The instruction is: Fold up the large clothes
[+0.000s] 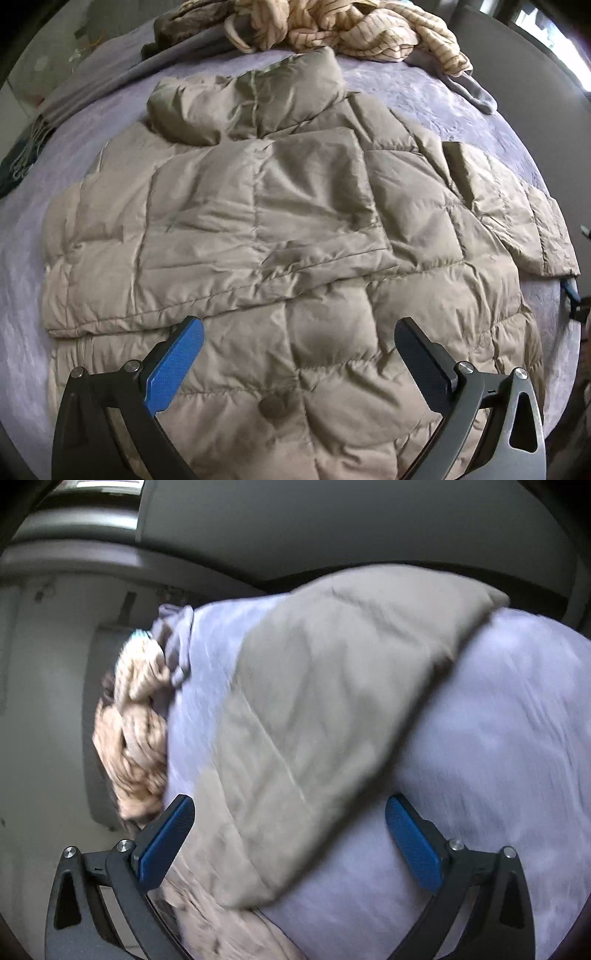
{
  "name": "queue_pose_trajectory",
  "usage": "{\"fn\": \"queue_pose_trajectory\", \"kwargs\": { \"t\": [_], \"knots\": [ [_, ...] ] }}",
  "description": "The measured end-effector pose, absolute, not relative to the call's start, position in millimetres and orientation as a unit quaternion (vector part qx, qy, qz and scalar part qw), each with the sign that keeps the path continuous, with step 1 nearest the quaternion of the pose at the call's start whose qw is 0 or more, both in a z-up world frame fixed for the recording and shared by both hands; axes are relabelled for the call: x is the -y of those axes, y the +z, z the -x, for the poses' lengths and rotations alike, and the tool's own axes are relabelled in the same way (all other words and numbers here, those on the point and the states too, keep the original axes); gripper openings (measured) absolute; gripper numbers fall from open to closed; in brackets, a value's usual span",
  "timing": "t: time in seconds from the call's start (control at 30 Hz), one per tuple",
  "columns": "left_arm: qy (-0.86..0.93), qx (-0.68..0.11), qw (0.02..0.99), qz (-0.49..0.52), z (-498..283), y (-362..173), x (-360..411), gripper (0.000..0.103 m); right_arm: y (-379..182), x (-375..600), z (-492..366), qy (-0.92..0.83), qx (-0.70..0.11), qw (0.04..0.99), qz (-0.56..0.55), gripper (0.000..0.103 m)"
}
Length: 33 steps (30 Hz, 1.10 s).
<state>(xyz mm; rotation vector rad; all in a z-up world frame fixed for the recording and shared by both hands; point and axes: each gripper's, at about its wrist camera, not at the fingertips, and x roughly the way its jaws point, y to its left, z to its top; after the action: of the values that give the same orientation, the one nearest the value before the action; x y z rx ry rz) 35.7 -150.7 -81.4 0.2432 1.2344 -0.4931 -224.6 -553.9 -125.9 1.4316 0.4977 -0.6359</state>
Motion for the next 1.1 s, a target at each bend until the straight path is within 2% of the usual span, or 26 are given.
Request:
{"fn": "queue_pose_trajectory", "kwargs": {
  "t": [0.2,0.27,0.3,0.33,0.5,0.7,0.8,0.97,1.1],
  "knots": [
    [-0.222,-0.567,0.787,-0.098,-46,-76,152,0.103,-129,588,208,-0.261,-0.165,0.659,-0.686,0.1],
    [-0.218,-0.564,0.791,-0.096,-50,-74,148,0.103,-132,593,201,-0.243,-0.148,0.642,-0.712,0.067],
    [-0.216,-0.562,0.793,-0.094,-52,-73,146,0.103,-133,594,198,-0.239,-0.151,0.635,-0.718,0.023],
    [-0.214,-0.56,0.795,-0.093,-55,-72,143,0.103,-135,596,190,-0.239,-0.167,0.627,-0.722,0.007],
    [-0.195,-0.542,0.813,-0.089,-70,-64,124,0.103,-93,584,164,-0.235,-0.197,0.696,-0.649,0.007],
    [-0.163,-0.533,0.826,-0.082,-93,-65,95,0.103,-1,515,58,-0.16,-0.277,0.827,-0.462,0.007],
    [-0.148,-0.532,0.831,-0.067,-103,-67,75,0.103,32,447,-2,-0.113,-0.324,0.88,-0.328,0.007],
    [-0.122,-0.534,0.836,-0.045,-114,-74,46,0.103,28,312,-80,-0.027,-0.397,0.91,-0.118,0.007],
    [-0.106,-0.531,0.84,-0.044,-118,-80,26,0.103,-24,246,-102,0.015,-0.457,0.886,-0.075,0.007]
  ]
}}
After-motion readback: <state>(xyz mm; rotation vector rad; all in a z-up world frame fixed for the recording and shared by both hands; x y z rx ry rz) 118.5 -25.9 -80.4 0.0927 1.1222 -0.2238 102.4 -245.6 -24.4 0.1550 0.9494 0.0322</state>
